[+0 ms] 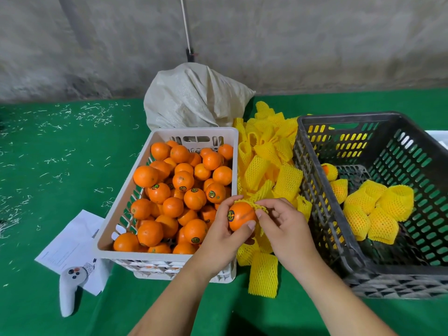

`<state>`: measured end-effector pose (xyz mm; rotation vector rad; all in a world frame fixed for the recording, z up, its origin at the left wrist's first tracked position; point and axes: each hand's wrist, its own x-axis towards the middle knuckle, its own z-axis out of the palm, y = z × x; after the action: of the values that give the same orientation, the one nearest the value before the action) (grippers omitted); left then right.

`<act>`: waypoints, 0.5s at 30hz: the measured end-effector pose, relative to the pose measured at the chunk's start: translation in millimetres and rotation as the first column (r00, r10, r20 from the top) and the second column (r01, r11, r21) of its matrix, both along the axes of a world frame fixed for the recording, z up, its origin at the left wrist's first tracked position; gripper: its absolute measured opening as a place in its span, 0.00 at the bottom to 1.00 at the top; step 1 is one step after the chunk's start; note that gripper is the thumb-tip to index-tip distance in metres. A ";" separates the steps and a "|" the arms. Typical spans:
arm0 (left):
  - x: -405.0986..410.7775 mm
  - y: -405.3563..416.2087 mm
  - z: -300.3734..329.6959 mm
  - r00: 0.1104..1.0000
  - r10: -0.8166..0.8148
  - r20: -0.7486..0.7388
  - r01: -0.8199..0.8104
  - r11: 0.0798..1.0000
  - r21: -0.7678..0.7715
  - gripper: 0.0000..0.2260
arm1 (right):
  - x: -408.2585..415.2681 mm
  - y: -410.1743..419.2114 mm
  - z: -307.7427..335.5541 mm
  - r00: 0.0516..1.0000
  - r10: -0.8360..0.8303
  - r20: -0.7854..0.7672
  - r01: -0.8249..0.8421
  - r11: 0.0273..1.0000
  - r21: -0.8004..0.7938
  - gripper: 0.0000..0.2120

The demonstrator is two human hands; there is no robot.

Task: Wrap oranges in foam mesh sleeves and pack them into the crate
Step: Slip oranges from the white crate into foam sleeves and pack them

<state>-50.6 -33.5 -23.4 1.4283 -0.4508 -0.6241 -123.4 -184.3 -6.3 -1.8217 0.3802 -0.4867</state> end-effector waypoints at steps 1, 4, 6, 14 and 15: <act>0.3 -0.2 0.9 0.999 0.000 -0.043 -0.001 1.000 -0.020 0.29 | -0.2 1.6 0.5 1.000 0.004 0.013 -0.004 1.000 -0.014 0.08; 1.2 -3.3 4.2 0.991 -0.003 -0.134 -0.010 0.995 -0.096 0.22 | -0.9 6.1 0.5 0.999 0.011 0.045 -0.008 0.998 -0.060 0.09; 2.1 -5.1 4.2 0.989 0.029 -0.146 -0.045 0.993 -0.109 0.17 | -2.3 8.9 0.5 0.998 0.019 0.065 -0.012 0.994 -0.109 0.10; -0.6 -2.5 0.9 0.993 0.058 -0.101 -0.069 0.992 -0.108 0.14 | -4.6 25.6 -1.4 0.972 0.089 0.215 0.004 0.919 -0.395 0.13; 0.0 -2.5 1.2 0.989 0.065 -0.130 -0.081 0.990 -0.116 0.12 | -3.9 25.9 -4.6 0.981 0.067 0.182 0.010 0.920 -0.391 0.15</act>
<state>-50.6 -36.0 -22.1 1.2763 -0.3296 -0.6135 -127.3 -158.4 -10.9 -2.1384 0.1262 -0.7545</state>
